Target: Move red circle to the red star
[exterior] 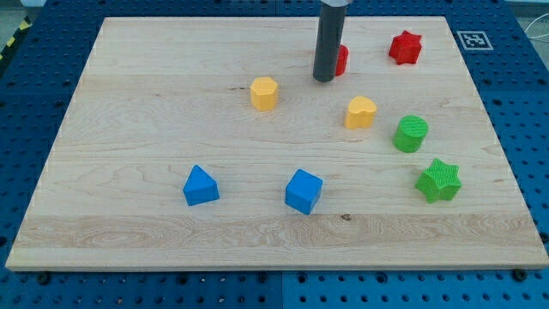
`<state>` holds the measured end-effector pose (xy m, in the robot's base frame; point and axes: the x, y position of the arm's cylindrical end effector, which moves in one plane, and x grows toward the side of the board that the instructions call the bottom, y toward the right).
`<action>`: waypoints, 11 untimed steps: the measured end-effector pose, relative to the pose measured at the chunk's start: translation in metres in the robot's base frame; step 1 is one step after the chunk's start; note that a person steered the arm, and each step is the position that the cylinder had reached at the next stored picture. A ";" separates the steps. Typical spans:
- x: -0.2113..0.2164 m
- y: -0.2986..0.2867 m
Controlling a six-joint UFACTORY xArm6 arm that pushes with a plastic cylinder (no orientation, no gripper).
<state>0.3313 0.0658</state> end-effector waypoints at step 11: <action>-0.069 0.111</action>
